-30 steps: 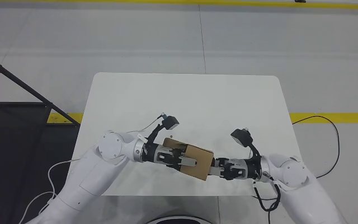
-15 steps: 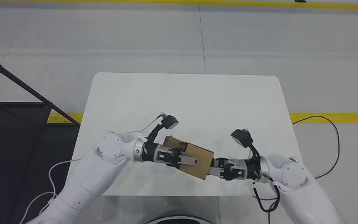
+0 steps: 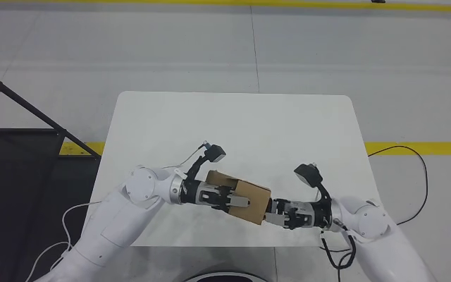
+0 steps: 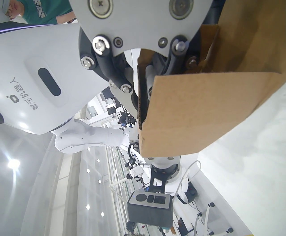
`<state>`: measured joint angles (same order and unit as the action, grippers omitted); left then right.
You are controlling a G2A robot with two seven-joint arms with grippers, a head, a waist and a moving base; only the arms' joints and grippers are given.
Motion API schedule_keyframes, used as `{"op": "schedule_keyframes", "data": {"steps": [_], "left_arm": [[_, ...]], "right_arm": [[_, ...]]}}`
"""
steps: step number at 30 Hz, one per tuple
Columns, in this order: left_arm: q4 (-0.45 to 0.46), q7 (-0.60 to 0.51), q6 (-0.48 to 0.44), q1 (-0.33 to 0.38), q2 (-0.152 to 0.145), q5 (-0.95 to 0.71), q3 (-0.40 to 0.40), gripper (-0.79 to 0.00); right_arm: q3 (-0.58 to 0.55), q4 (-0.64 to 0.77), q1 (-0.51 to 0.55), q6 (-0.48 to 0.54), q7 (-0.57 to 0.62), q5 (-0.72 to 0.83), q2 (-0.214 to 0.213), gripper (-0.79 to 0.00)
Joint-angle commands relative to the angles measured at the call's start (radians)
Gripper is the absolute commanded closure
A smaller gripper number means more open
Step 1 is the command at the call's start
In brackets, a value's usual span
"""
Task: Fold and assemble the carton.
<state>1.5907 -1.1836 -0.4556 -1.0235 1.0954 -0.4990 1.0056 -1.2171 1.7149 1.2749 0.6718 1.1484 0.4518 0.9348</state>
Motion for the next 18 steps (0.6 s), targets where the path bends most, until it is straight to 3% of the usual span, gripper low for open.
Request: {"op": "schedule_keyframes", "data": {"steps": [1,8,18], "left_arm": [[0.008,0.006,0.002,-0.006,-0.001,0.005,0.006,0.000],[0.014,0.012,0.007,-0.012,-0.003,0.010,0.017,0.000],[0.021,0.021,0.029,-0.015,-0.006,0.023,0.033,0.000]], "right_arm": [[-0.010,0.005,0.011,0.007,-0.007,0.002,-0.003,-0.529],[-0.045,0.020,0.045,0.021,-0.021,0.019,-0.017,-0.449],[-0.088,0.037,0.092,0.046,-0.046,0.042,-0.040,-0.520]]}}
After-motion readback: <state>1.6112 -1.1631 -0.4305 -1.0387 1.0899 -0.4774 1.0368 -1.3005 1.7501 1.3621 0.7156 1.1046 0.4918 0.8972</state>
